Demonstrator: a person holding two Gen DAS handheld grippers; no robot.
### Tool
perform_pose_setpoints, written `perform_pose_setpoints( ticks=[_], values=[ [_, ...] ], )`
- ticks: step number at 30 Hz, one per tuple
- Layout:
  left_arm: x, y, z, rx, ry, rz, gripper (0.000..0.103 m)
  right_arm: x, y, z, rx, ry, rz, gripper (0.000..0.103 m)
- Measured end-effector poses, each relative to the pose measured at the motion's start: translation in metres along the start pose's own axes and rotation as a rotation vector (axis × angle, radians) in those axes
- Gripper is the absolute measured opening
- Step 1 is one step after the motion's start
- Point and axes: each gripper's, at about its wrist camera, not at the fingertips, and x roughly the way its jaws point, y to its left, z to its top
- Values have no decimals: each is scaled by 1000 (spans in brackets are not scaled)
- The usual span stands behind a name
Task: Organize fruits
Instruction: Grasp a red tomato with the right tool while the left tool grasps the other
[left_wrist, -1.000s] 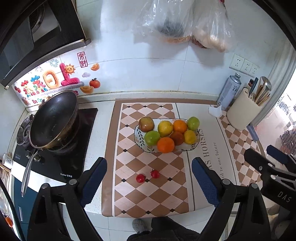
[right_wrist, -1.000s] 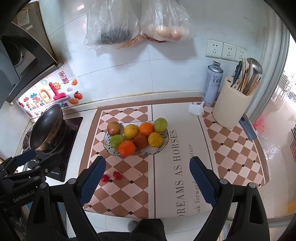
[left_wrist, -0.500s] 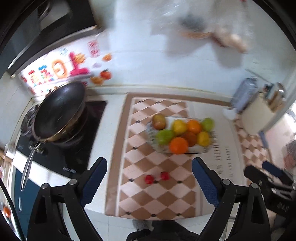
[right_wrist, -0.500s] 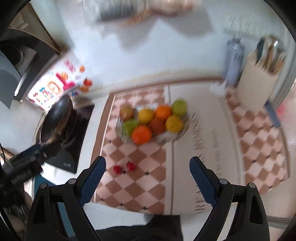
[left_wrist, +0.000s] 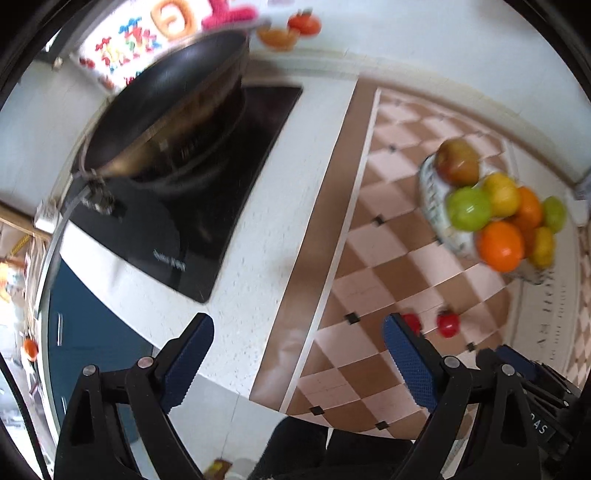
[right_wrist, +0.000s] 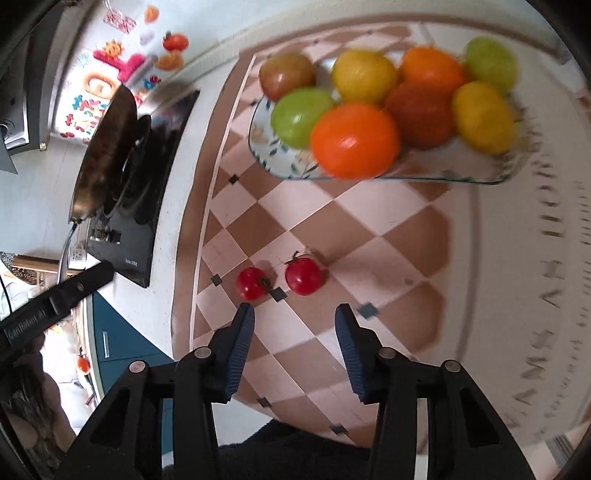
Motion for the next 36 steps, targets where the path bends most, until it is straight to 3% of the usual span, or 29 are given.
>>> perform_pose_setpoints(
  ticks=[9, 13, 15, 20, 28, 32, 36],
  values=[
    [51, -12, -1, 7, 126, 14, 94, 58, 10, 20, -45, 61, -31, 46],
    [63, -17, 0, -6, 167, 0, 94, 70, 11, 25, -72, 71, -49, 31],
    [67, -22, -1, 4, 178, -9, 94, 71, 13, 26, -86, 64, -55, 30],
    [73, -33, -2, 22, 197, -47, 94, 48, 1, 21, -62, 14, -56, 30],
    [78, -74, -3, 133, 219, -204, 93, 8, -46, 3, 15, -12, -78, 30],
    [88, -96, -5, 160, 247, -233, 86, 3, -64, -5, 52, -6, -92, 30],
    [101, -112, -4, 191, 277, -231, 51, 4, -74, -11, 70, 7, -97, 30]
  ],
)
